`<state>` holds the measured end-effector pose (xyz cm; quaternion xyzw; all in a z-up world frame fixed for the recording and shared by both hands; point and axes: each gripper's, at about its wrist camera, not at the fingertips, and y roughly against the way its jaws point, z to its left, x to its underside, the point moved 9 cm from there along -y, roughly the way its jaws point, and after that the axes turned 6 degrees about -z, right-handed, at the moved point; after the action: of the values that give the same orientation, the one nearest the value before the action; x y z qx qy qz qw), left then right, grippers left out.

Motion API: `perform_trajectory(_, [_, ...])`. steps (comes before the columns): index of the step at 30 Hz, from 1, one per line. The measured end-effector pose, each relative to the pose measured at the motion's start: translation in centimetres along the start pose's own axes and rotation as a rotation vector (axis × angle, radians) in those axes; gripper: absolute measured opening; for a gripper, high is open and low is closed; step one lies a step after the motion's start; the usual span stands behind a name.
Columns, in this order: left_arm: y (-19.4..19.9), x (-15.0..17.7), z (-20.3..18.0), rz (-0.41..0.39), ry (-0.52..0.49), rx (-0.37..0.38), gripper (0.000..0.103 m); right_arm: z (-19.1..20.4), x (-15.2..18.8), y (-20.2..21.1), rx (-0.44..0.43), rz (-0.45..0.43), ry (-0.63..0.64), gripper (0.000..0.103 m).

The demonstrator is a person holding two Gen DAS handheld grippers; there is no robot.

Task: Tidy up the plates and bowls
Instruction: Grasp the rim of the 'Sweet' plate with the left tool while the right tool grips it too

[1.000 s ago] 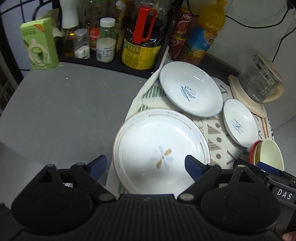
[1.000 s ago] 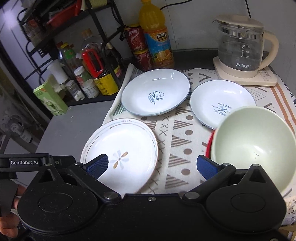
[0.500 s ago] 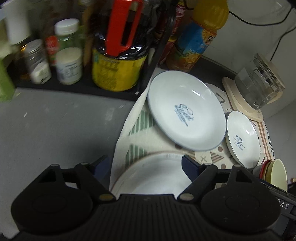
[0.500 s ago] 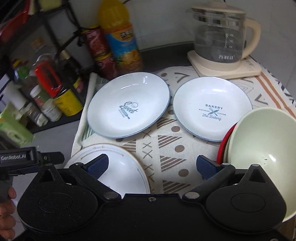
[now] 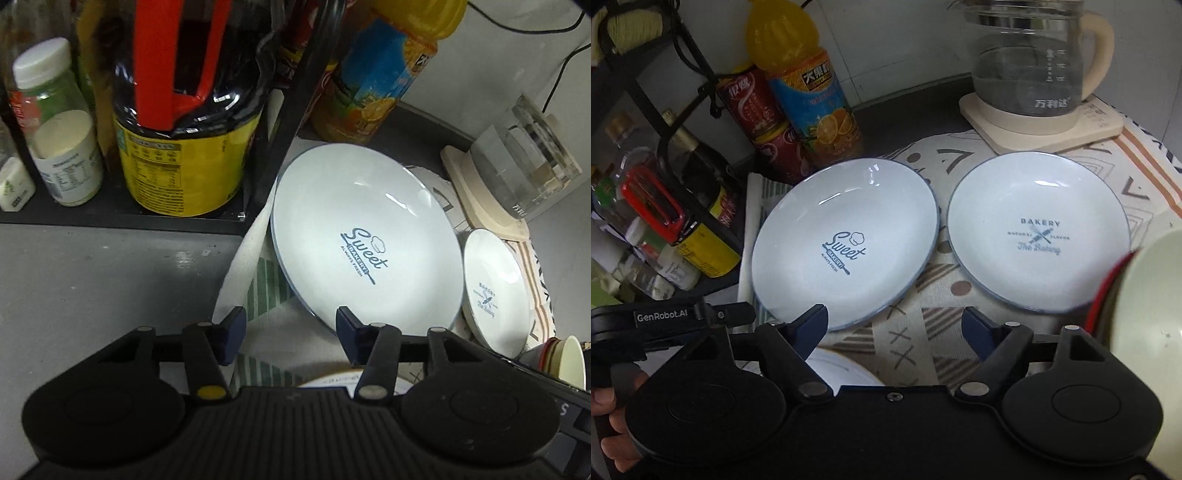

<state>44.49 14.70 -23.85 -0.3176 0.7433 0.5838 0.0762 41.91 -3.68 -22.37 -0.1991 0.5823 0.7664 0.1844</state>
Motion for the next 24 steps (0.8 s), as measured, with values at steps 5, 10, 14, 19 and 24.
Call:
perform_trajectory(5, [-1.6,-0.3,0.0,0.01,0.002,0.012,0.044,-0.7,0.5,-2.4,-0.005,0.054,-0.085,0.066])
perform_trajectory(10, [-3.0,-0.7,-0.3,0.029,-0.007,0.019,0.038,-1.1,0.5,-4.3,0.002,0.097,-0.117,0.056])
perform_trajectory(14, [-3.7,-1.0,-0.3,0.025,0.01,0.031,0.031,-1.4,0.6,-5.4,-0.004,0.121,-0.157,0.044])
perform_trajectory(19, [-4.3,-0.8,-0.4,0.024,0.032,0.055,0.025,-0.7,0.8,-6.7,-0.055,0.151,-0.179,0.032])
perform_trajectory(24, [-4.6,-0.8,-0.5,0.008,0.036,0.071,0.023,-0.2,0.6,-7.1,-0.054,0.149,-0.16,0.031])
